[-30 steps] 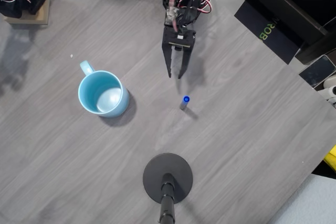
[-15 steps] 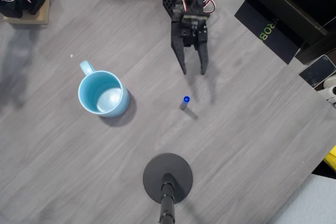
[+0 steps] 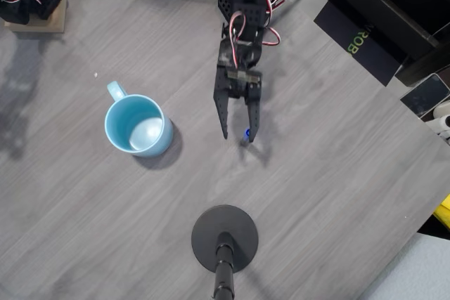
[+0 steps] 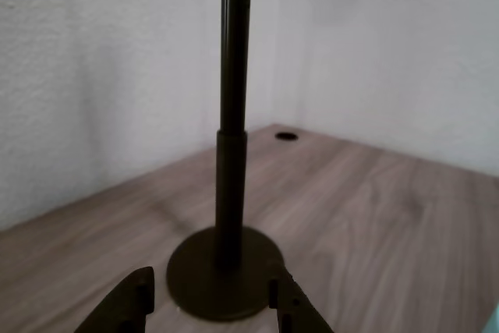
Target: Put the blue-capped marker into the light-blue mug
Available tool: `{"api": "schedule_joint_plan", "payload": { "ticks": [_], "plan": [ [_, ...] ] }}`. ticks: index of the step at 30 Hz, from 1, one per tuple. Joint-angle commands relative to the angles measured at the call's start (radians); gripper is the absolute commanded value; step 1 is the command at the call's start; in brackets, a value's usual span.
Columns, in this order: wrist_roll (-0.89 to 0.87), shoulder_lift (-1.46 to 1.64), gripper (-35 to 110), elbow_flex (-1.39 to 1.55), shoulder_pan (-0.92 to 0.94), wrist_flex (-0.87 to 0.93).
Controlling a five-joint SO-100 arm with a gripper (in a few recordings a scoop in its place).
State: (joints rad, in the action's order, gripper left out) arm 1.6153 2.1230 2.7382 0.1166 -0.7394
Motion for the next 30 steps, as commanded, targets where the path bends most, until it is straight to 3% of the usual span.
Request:
{"api": "schedule_joint_plan", "payload": {
  "ticks": [1,10,16,23,26,30],
  "plan": [
    [0.084,-0.005,23,0.002,-0.029,-0.025],
    [0.083,-0.031,23,0.06,-0.08,-0.06],
    [0.081,-0.164,23,0.064,-0.08,-0.175],
    [0.095,-0.54,23,0.035,-0.083,-0.505],
    [0.123,-0.765,0,-0.02,-0.084,-0.692],
    [0.152,-1.003,0,-0.13,-0.072,-0.882]
  ]
}}
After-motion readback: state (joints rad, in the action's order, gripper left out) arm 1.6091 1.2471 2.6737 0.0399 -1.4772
